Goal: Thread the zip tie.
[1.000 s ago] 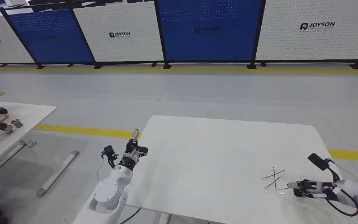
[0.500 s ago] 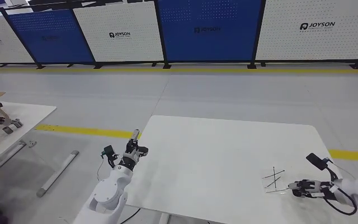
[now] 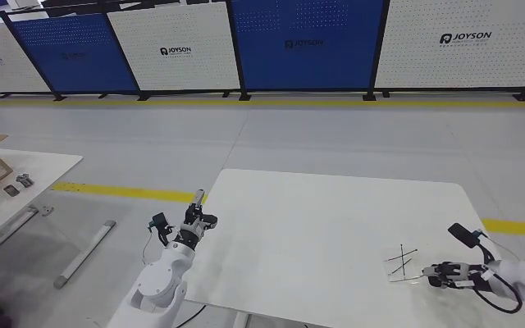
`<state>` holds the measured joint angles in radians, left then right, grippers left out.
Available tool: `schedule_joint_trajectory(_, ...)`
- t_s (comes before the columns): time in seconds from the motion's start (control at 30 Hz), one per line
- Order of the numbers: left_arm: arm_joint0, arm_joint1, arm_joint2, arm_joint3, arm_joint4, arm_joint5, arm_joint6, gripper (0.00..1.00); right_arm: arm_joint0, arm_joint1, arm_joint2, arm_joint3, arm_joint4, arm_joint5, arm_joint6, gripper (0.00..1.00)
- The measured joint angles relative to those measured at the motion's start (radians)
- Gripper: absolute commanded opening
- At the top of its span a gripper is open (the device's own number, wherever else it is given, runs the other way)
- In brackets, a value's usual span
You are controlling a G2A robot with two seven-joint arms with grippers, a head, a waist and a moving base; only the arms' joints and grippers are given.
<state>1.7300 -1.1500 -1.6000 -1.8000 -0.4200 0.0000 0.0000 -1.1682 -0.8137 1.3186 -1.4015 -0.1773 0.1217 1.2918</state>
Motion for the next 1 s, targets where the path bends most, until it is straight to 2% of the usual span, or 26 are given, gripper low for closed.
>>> schedule_joint_trajectory(0.27, 0.000, 0.000, 0.000, 0.000, 0.000, 0.000, 0.000, 1.00, 0.010, 0.000, -0.012, 0.004, -0.006, 0.009, 0.002, 0.16)
schedule_joint_trajectory(0.3, 0.000, 0.000, 0.000, 0.000, 0.000, 0.000, 0.000, 1.00, 0.012, 0.000, -0.014, 0.005, -0.007, 0.011, 0.003, 0.12)
schedule_joint_trajectory(0.37, 0.000, 0.000, 0.000, 0.000, 0.000, 0.000, 0.000, 1.00, 0.016, 0.000, -0.018, 0.007, -0.008, 0.014, 0.004, 0.11)
schedule_joint_trajectory(0.4, 0.000, 0.000, 0.000, 0.000, 0.000, 0.000, 0.000, 1.00, 0.018, 0.000, -0.020, 0.009, -0.009, 0.015, 0.004, 0.05)
schedule_joint_trajectory(0.47, 0.000, 0.000, 0.000, 0.000, 0.000, 0.000, 0.000, 1.00, 0.021, 0.000, -0.022, 0.011, -0.010, 0.017, 0.004, 0.00)
schedule_joint_trajectory(0.67, 0.000, 0.000, 0.000, 0.000, 0.000, 0.000, 0.000, 1.00, 0.025, 0.002, -0.021, 0.010, -0.011, 0.024, 0.003, 0.00)
schedule_joint_trajectory(0.8, 0.000, 0.000, 0.000, 0.000, 0.000, 0.000, 0.000, 1.00, 0.010, 0.007, 0.000, -0.001, 0.000, 0.016, -0.003, 0.00)
schedule_joint_trajectory(1.0, 0.000, 0.000, 0.000, 0.000, 0.000, 0.000, 0.000, 1.00, -0.047, 0.019, 0.069, -0.035, 0.053, -0.020, -0.029, 0.00)
